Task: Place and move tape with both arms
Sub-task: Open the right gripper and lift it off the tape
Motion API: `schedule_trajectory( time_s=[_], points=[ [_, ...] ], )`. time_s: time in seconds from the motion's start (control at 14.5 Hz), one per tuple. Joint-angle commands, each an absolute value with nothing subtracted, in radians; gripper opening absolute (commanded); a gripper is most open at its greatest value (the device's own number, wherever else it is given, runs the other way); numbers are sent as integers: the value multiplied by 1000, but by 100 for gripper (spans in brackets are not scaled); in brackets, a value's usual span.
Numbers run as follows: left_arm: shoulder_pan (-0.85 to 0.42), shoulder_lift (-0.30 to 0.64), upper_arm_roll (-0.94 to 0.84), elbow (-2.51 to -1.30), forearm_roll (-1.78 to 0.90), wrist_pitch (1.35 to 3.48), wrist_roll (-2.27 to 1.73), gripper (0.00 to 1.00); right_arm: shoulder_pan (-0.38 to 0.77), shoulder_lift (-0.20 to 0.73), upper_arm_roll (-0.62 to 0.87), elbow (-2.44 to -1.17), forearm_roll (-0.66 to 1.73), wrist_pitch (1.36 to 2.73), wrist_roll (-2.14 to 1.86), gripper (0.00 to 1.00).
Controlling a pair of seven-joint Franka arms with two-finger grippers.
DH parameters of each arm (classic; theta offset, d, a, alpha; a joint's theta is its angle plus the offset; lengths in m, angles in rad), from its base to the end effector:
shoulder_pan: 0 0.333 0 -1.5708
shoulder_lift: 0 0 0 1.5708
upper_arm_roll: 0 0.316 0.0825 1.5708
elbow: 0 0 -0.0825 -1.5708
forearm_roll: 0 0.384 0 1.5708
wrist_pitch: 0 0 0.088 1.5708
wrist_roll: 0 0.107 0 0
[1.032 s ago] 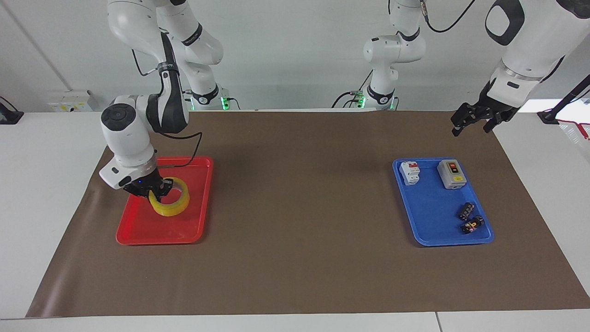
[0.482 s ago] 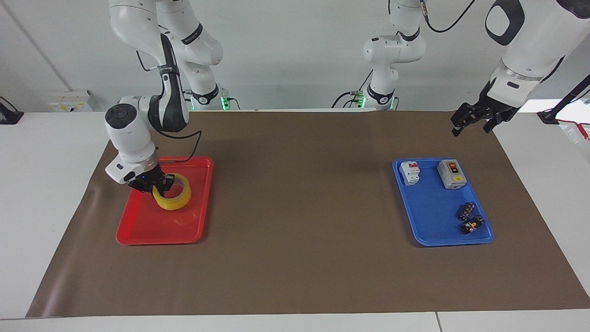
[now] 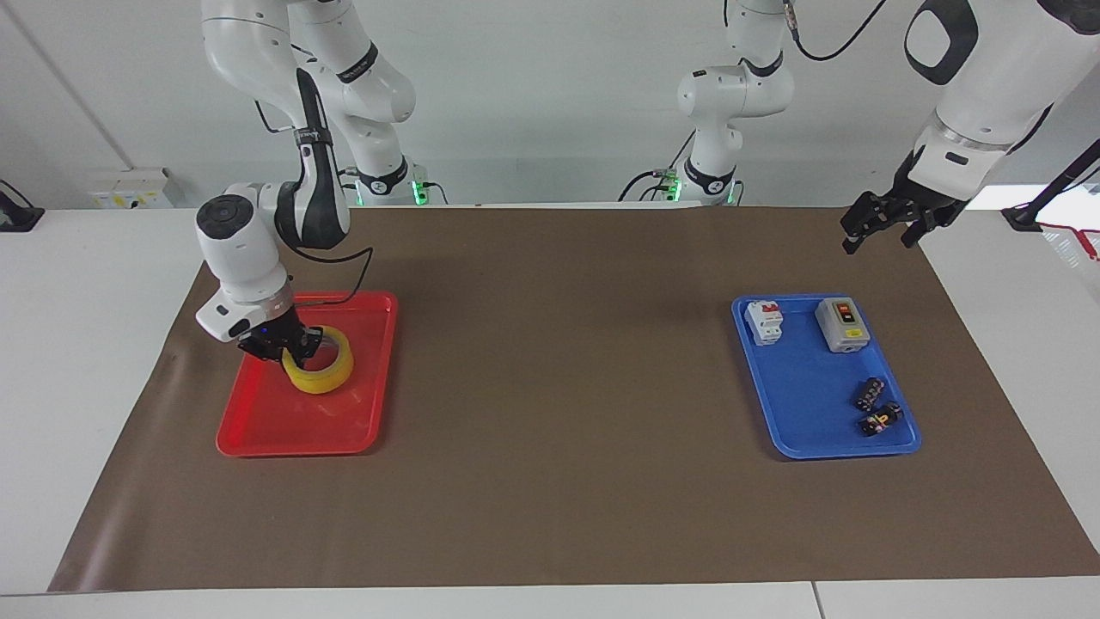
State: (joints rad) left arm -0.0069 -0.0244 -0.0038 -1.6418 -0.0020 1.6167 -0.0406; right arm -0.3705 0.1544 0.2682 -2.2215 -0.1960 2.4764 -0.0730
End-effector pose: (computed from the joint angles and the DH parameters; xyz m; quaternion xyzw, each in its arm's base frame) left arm 0.5501 -0.0061 0.6084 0.9999 0.0150 -0.0004 0.0009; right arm 0.5511 -0.0570 0.3183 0.9960 0.0565 0.0500 0.0488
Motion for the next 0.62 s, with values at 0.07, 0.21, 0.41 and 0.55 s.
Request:
schedule_trajectory(
  time_s=[0.07,0.21,0.41,0.55],
  points=[
    [2,-35,-6,-1646,-18,1605,-29,100,-402,164,281,-2243,-170,2526,-97,4],
    [0,-35,-6,-1646,-18,1605,-29,100,-402,164,281,-2241,-170,2525,-87,100],
    [2,-35,-6,-1646,-18,1605,-29,100,-396,144,285,-2183,-170,2464,-84,100],
    [2,-35,-6,-1646,-18,1605,-29,100,-381,138,296,-2052,-170,2316,-65,100]
  ],
)
